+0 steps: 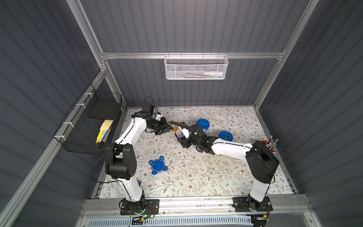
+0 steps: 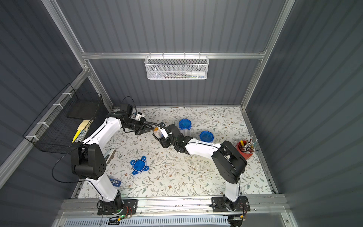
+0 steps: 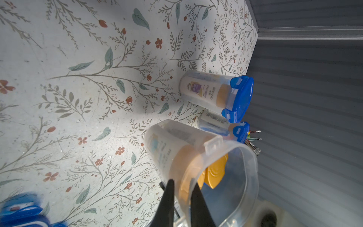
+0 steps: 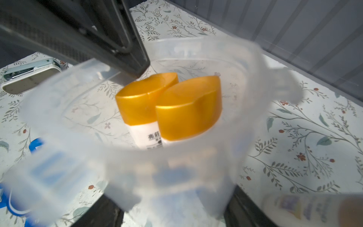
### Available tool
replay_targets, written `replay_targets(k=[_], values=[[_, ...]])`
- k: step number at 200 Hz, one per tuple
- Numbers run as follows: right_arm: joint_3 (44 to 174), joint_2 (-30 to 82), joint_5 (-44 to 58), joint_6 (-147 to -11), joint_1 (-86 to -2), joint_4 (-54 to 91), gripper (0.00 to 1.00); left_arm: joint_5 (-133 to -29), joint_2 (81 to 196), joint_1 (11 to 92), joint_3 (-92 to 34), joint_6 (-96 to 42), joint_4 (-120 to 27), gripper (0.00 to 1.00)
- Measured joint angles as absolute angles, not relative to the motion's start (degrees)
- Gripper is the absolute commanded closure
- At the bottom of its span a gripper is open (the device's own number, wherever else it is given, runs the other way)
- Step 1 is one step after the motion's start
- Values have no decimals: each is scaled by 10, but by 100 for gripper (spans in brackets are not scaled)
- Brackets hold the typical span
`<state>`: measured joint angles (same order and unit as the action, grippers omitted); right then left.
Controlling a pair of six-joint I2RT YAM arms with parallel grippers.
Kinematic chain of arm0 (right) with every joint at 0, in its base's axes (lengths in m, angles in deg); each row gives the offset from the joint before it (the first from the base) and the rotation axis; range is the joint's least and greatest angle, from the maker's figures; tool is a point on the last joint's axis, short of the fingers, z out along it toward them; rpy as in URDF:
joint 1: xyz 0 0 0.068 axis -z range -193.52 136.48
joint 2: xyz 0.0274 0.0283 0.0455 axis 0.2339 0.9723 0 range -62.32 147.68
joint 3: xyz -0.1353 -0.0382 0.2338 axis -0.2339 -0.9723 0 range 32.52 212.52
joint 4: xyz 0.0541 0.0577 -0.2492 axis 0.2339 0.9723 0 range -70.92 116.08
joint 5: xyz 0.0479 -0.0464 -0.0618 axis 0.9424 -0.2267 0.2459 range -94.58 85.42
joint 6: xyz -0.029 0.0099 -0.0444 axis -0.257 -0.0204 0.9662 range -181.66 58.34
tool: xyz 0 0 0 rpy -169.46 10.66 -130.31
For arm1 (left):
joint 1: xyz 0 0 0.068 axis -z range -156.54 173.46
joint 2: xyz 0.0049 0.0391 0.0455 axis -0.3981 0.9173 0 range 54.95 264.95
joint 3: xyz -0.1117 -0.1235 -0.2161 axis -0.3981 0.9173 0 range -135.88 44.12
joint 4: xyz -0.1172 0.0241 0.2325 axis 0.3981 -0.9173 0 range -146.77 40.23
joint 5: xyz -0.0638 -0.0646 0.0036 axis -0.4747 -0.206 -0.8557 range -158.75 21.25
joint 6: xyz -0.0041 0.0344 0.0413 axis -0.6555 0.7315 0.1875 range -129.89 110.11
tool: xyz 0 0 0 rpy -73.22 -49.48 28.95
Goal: Take out toiletry kits
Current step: 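Pour the toiletry kits out of the container.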
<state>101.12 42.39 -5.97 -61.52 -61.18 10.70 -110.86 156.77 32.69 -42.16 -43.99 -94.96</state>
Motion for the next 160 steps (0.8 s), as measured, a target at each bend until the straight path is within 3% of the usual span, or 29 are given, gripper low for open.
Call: replay_targets(k=[10, 29, 50, 78, 100, 132, 160], values=[[1010, 424, -58, -617, -612, 113, 43, -1109, 1568, 327, -415, -440, -948, 100], [998, 424, -48, -625, -612, 115, 44, -1109, 1568, 328, -395, -440, -944, 83], [976, 423, -35, -648, -612, 118, 44, -1110, 1568, 329, -365, -437, -936, 40], [946, 423, -32, -680, -608, 135, 46, -1105, 1568, 330, -349, -437, -938, 21], [943, 423, -32, -699, -606, 149, 46, -1089, 1567, 332, -352, -436, -941, 14], [945, 429, -32, -720, -605, 150, 44, -1060, 1559, 332, -373, -434, -948, 12], [976, 460, -34, -736, -605, 148, 24, -1050, 1549, 332, -381, -435, -947, 7]])
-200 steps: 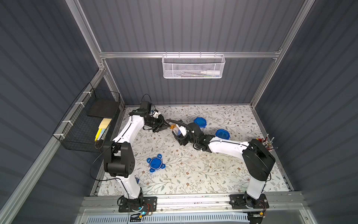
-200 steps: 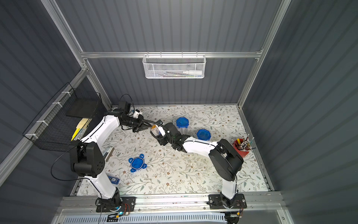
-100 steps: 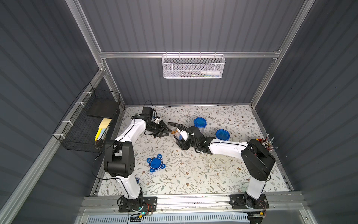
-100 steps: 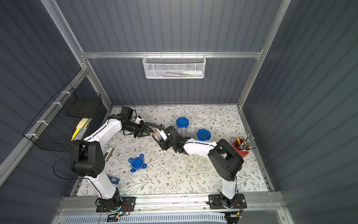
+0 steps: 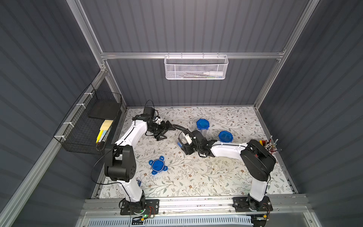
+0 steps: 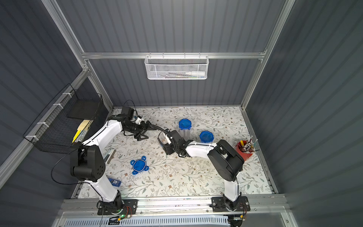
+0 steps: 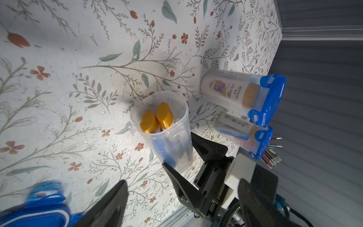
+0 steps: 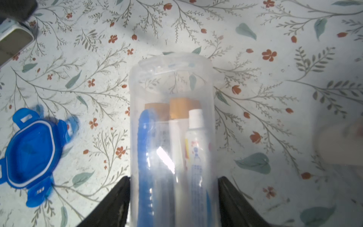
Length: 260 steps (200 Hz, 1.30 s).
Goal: Take out toiletry kits
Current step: 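Pour the toiletry kits out of the container.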
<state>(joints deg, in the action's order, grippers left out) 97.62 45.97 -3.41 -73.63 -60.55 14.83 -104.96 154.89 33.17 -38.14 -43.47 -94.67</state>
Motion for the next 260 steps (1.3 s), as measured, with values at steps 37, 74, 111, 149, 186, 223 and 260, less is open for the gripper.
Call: replay_targets(k=[37, 74, 111, 149, 186, 223, 260], values=[[986, 465, -46, -747, -605, 148, 1, -1037, 1549, 332, -383, -435, -945, 1], [969, 430, -63, -746, -607, 150, 1, -1003, 1544, 332, -385, -435, -934, 0], [936, 393, -89, -736, -618, 158, 1, -976, 1522, 332, -386, -438, -921, 0], [921, 402, -105, -730, -638, 166, 1, -968, 1520, 332, -388, -441, -909, 0], [924, 442, -112, -730, -643, 164, 9, -968, 1520, 332, -388, -442, -903, 0], [946, 470, -123, -731, -642, 179, 19, -968, 1520, 332, -388, -445, -896, 0], [975, 470, -129, -726, -642, 190, 29, -968, 1520, 332, -388, -445, -895, 0]])
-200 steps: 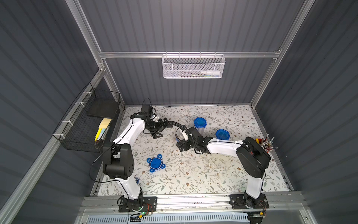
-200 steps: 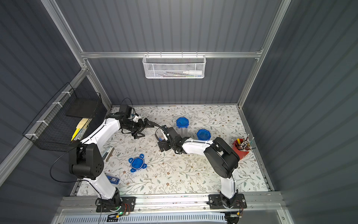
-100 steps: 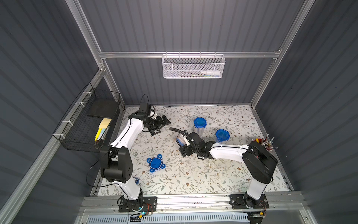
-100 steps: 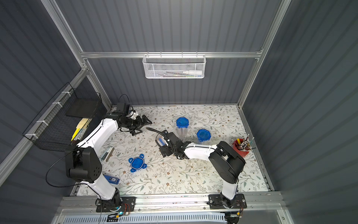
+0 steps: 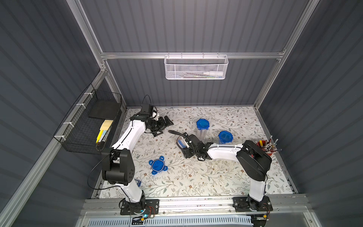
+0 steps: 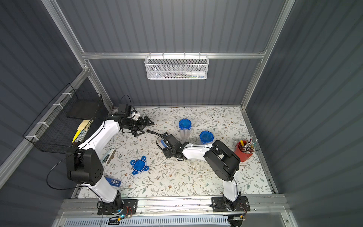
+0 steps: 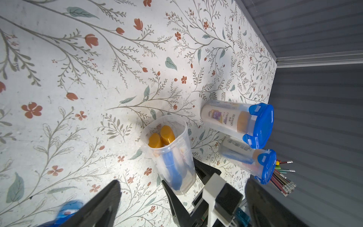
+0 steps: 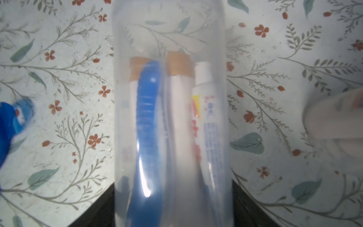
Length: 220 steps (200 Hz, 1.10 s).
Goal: Take out toiletry kits
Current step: 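Pour the toiletry kits out of the container.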
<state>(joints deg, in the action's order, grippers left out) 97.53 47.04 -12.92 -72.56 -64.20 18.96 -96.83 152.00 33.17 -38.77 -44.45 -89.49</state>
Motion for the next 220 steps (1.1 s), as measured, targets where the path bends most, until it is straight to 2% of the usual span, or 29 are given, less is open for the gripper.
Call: replay_targets(k=[40, 141, 194, 220], values=[[1007, 479, -126, -716, -642, 226, 47, -968, 1520, 332, -388, -444, -895, 1], [1201, 488, -96, -706, -636, 487, 51, -974, 1520, 332, -388, -445, -894, 0], [1226, 512, -75, -706, -625, 578, 53, -977, 1520, 332, -388, -446, -889, 0], [1234, 515, -66, -707, -619, 608, 57, -979, 1520, 332, -388, -446, -889, 0]])
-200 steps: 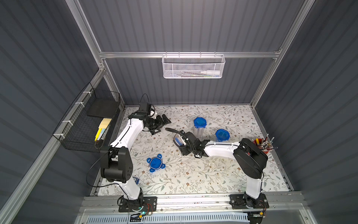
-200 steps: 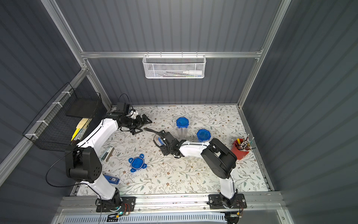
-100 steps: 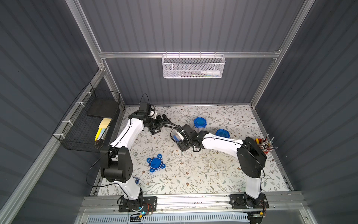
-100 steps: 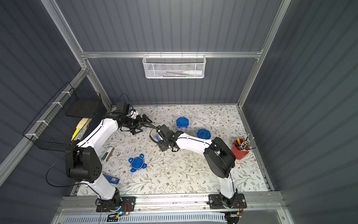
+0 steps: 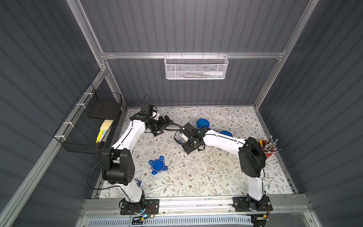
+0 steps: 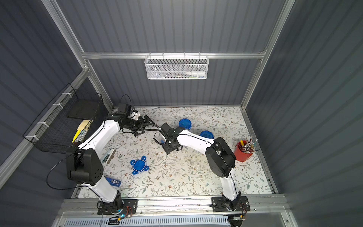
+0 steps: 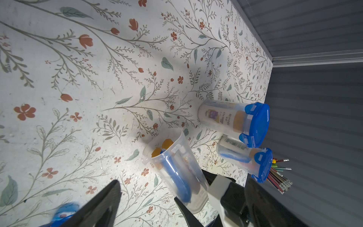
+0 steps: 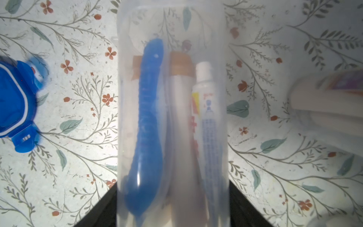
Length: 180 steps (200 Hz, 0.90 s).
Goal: Take out toiletry kits
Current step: 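Pour the toiletry kits out of the container.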
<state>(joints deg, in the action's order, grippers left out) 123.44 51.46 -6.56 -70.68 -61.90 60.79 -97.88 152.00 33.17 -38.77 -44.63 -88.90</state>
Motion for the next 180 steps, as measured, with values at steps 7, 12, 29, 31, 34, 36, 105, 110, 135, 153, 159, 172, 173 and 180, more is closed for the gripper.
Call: replay_targets(k=[7, 12, 29, 31, 34, 36, 105, 110, 135, 153, 159, 172, 173, 180], values=[[1238, 515, -62, -707, -617, 614, 57, -979, 1520, 332, -388, -446, -889, 1], [1242, 515, -60, -708, -616, 621, 57, -979, 1520, 332, -388, -446, -889, 1], [1250, 515, -56, -711, -612, 637, 57, -979, 1520, 332, -387, -446, -886, 0], [1251, 515, -55, -711, -612, 639, 57, -979, 1520, 332, -387, -446, -886, 0], [1252, 515, -54, -711, -612, 641, 57, -979, 1520, 332, -387, -446, -886, 0], [1252, 515, -54, -712, -611, 643, 57, -979, 1520, 332, -387, -446, -886, 0], [1247, 497, -45, -722, -607, 674, 56, -979, 1520, 332, -386, -446, -880, 0], [1244, 493, -45, -723, -607, 675, 56, -979, 1520, 332, -386, -447, -880, 0], [1227, 469, -41, -732, -605, 676, 56, -979, 1520, 332, -386, -446, -879, 1], [1209, 449, -36, -735, -605, 676, 56, -979, 1520, 332, -385, -446, -878, 0], [1202, 442, -34, -736, -605, 678, 56, -979, 1520, 332, -384, -446, -878, 0], [1191, 425, -30, -738, -605, 680, 56, -979, 1520, 332, -382, -446, -879, 1], [1190, 424, -30, -738, -605, 680, 56, -979, 1520, 332, -382, -446, -879, 0], [1184, 414, -27, -741, -605, 681, 56, -979, 1520, 332, -382, -446, -879, 0]])
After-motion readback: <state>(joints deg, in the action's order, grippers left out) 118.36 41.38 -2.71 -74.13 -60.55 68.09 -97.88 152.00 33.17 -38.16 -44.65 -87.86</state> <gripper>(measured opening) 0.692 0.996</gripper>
